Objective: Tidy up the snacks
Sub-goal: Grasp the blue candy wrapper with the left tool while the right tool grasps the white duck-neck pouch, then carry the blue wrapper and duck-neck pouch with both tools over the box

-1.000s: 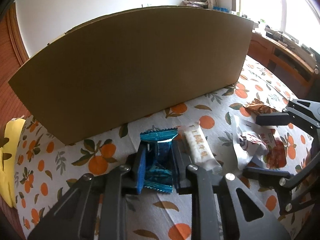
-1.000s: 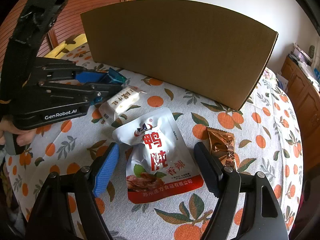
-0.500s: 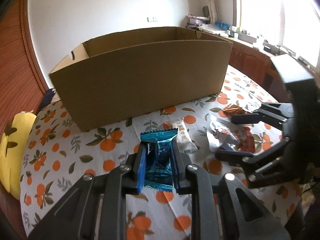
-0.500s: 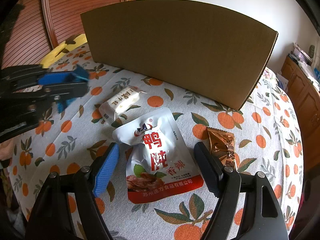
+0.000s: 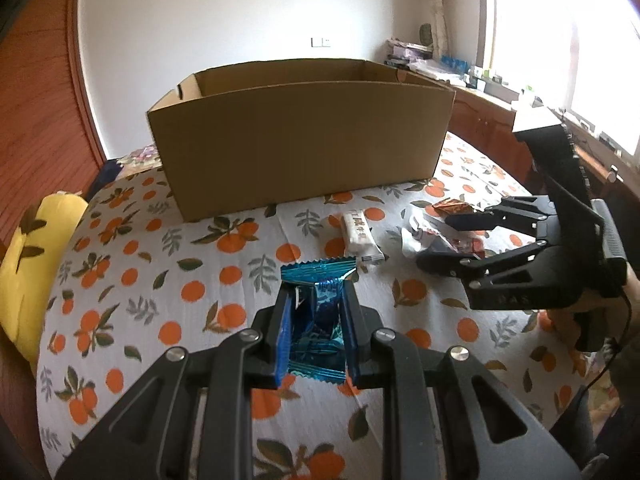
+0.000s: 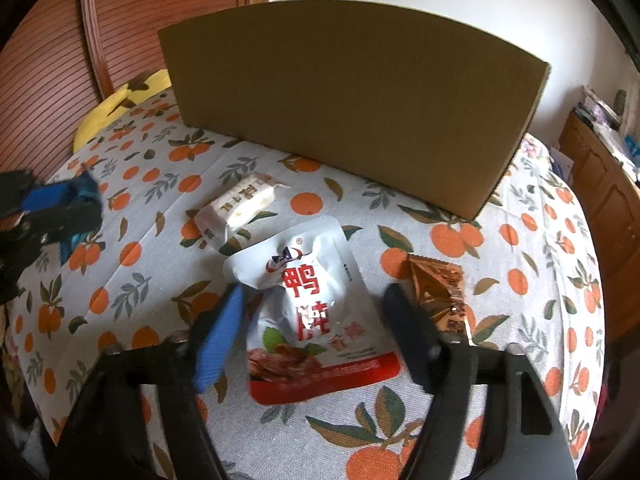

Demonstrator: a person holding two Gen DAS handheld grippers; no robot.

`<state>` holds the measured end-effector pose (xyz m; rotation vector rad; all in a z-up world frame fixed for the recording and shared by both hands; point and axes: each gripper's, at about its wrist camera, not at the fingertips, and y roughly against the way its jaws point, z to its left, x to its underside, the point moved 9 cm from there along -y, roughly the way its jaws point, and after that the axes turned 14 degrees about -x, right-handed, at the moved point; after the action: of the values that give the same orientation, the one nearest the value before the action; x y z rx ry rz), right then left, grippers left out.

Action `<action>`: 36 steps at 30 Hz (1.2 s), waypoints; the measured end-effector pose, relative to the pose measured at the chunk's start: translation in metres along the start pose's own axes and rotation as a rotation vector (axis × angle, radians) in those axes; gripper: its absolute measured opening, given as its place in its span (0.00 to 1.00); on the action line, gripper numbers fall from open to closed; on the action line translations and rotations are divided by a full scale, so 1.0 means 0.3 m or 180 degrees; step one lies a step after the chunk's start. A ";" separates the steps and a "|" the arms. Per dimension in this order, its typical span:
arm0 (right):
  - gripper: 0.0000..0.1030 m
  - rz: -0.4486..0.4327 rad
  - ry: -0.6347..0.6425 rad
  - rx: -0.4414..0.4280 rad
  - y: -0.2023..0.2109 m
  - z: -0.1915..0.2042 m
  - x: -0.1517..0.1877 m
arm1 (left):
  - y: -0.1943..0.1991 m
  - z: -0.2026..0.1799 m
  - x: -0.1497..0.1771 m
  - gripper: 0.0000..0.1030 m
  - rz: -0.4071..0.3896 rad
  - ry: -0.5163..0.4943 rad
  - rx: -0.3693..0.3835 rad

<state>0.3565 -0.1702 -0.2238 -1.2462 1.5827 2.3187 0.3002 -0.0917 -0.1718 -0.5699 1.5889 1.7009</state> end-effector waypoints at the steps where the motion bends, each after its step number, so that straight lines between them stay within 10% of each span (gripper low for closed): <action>1: 0.60 -0.0002 -0.0029 0.0000 0.002 0.000 0.001 | 0.012 0.001 0.001 0.20 -0.0009 0.0022 0.0009; 36: 0.53 -0.0642 -0.0351 -0.0020 0.479 0.132 -0.097 | 0.387 0.094 -0.236 0.20 -0.0511 0.0232 0.0099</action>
<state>0.2856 -0.1948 -0.0919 -1.1953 1.3492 2.2272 0.2621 -0.0757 -0.0393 -0.7311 1.5731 1.5496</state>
